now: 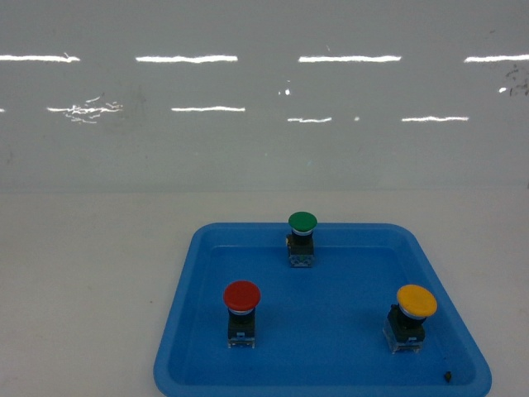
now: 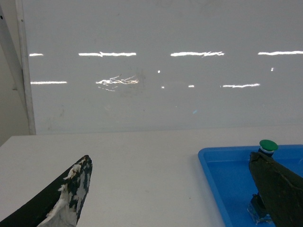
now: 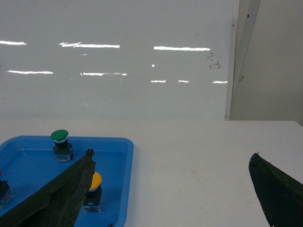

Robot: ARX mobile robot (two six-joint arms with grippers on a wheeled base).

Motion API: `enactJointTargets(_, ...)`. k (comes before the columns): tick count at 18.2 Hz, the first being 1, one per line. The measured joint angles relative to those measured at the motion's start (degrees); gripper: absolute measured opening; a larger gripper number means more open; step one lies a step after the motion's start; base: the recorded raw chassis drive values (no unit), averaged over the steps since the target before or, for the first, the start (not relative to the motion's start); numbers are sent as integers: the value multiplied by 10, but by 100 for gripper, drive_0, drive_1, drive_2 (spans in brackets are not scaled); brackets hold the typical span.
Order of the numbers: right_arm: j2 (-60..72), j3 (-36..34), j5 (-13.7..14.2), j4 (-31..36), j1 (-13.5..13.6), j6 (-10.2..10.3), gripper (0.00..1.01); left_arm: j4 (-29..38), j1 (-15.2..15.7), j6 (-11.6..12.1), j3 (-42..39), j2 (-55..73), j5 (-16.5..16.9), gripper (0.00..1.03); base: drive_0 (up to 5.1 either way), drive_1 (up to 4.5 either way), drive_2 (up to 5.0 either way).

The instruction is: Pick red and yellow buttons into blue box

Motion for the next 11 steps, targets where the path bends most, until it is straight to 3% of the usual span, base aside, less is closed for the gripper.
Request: enactJointTargets(11, 1, 0, 2, 4, 2, -1, 98, 0, 0, 0, 0, 0, 0, 98, 0, 0, 0)
